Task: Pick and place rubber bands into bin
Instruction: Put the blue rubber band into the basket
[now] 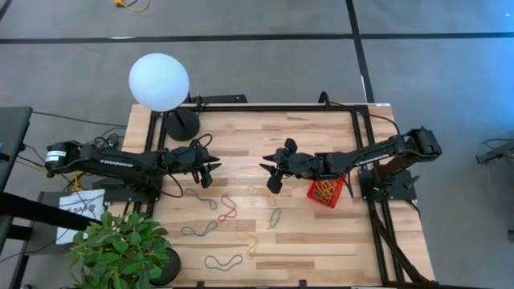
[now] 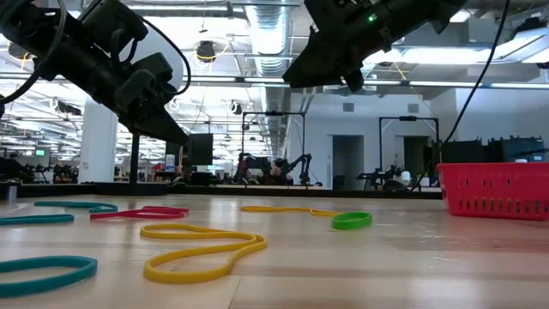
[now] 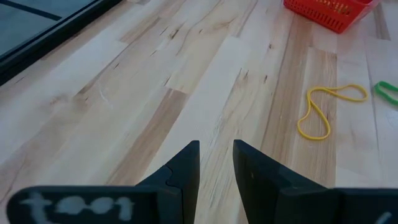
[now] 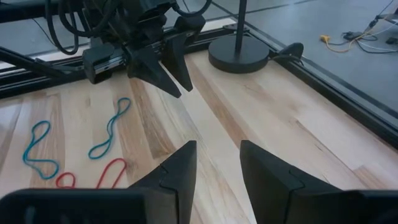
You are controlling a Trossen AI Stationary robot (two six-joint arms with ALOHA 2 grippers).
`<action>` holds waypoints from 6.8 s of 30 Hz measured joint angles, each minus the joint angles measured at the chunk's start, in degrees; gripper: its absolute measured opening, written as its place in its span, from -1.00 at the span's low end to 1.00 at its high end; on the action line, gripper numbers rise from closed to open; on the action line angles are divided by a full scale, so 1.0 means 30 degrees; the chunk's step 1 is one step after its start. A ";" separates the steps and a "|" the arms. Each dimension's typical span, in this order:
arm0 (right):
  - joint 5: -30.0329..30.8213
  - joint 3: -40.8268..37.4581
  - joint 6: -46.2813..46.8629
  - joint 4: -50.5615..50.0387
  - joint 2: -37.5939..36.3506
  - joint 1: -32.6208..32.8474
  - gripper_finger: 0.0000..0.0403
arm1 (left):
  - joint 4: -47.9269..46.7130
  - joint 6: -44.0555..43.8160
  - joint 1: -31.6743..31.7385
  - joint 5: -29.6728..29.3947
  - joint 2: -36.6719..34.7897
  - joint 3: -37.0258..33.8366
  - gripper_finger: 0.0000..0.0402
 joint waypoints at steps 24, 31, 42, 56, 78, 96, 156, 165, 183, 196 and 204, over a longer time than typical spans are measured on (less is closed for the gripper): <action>0.0000 0.0000 0.0007 -0.0002 0.0000 0.0000 -0.41 | 0.0000 0.0000 0.0003 0.0001 0.0000 -0.0003 -0.57; 0.0000 0.0000 0.0007 -0.0007 0.0000 0.0000 -0.41 | -0.0004 0.0000 0.0003 0.0000 0.0000 -0.0003 -0.57; 0.0003 -0.0006 0.0007 -0.0007 0.0000 0.0000 -0.41 | 0.0000 0.0000 -0.0002 0.0000 0.0000 -0.0003 -0.57; 0.0015 -0.0015 0.0029 0.0510 0.0000 -0.0168 -0.41 | 0.0160 0.0000 -0.0004 0.0000 -0.0007 -0.0010 -0.57; 0.0015 -0.0015 -0.0007 0.0508 -0.0007 -0.1095 -0.41 | 0.0533 0.0494 -0.0004 -0.0108 0.0102 -0.0018 -0.57; -0.0878 -0.0015 0.1279 -0.2666 -0.0015 -0.0509 -0.41 | -0.1448 -0.0546 -0.0294 0.7258 0.0091 0.0456 -0.57; 0.0627 0.0000 0.1334 -0.2181 -0.0007 0.0466 -0.41 | -0.2372 0.0815 -0.7698 -0.0141 0.2757 -0.0539 -0.99; 0.2227 0.0022 0.2517 -0.7498 -0.1005 0.0506 -0.41 | 0.1215 0.4345 -0.6698 -0.3134 0.2725 0.3995 -1.00; 1.0599 -0.0046 1.1519 -2.0288 -0.7298 0.6904 -0.41 | 0.8342 0.6871 -0.1712 0.3018 1.2575 1.0793 -1.00; 1.2965 -0.5693 2.4476 -2.3490 -0.7898 1.0063 -0.41 | 0.7123 0.6931 -0.1869 0.9747 2.2394 2.2408 -1.00; 1.2488 -0.6346 2.4689 -2.4055 -0.7919 1.0382 -0.41 | 0.6326 0.8148 -0.2258 1.0875 2.5726 2.6613 -1.00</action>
